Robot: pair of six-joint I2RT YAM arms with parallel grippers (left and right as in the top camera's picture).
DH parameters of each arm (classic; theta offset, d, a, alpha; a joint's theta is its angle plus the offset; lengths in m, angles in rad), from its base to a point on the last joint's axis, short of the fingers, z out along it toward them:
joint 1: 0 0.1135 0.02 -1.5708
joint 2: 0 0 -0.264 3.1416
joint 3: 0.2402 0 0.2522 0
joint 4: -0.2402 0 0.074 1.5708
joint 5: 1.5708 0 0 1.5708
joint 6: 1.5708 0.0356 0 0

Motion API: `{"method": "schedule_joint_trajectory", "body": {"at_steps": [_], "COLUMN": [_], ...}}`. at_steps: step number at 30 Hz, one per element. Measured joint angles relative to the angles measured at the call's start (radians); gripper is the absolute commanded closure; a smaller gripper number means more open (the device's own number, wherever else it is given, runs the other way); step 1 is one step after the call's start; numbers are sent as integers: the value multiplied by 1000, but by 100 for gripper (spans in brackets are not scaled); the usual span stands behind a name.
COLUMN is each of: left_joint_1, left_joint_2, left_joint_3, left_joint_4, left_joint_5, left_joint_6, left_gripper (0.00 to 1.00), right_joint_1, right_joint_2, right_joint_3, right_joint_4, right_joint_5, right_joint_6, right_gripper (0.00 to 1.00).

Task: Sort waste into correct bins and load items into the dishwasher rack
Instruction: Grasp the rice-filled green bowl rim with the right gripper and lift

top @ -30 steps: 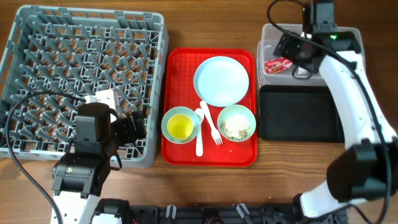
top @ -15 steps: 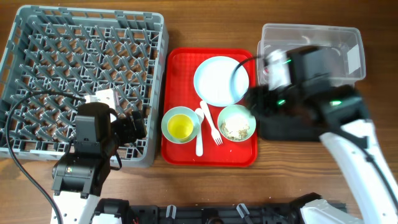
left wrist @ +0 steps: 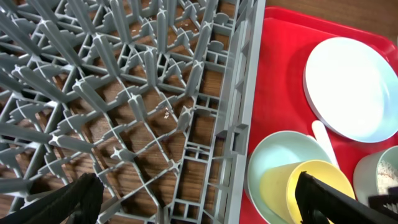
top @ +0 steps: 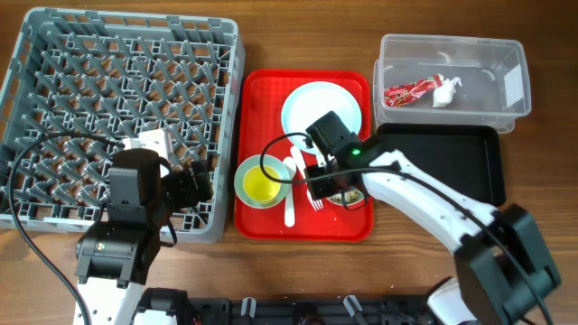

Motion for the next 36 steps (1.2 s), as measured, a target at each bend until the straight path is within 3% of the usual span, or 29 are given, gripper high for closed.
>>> {"method": "schedule_joint_trajectory", "body": {"at_steps": [2, 5, 10, 16, 21, 27, 36], "left_joint_1": [0, 0, 0, 0, 0, 0, 0], "left_joint_2": [0, 0, 0, 0, 0, 0, 0], "left_joint_3": [0, 0, 0, 0, 0, 0, 0], "left_joint_4": [1, 0, 0, 0, 0, -1, -1], "left_joint_5": [0, 0, 0, 0, 0, 0, 0], "left_joint_6": [0, 0, 0, 0, 0, 0, 0], "left_gripper": [0, 0, 0, 0, 0, 0, 0], "right_joint_1": [0, 0, 0, 0, -40, -288, -748], "right_joint_2": [39, 63, 90, 63, -103, -236, -156], "right_joint_3": [0, 0, 0, 26, 69, 82, 57], "right_joint_4": [32, 37, 36, -27, -102, -118, -84], "right_joint_5": [1, 6, 15, 45, 41, -60, -505], "right_joint_6": [31, 66, 117, 148, 144, 143, -11], "right_gripper": [72, 76, 95, 96, 96, 96, 96]}}
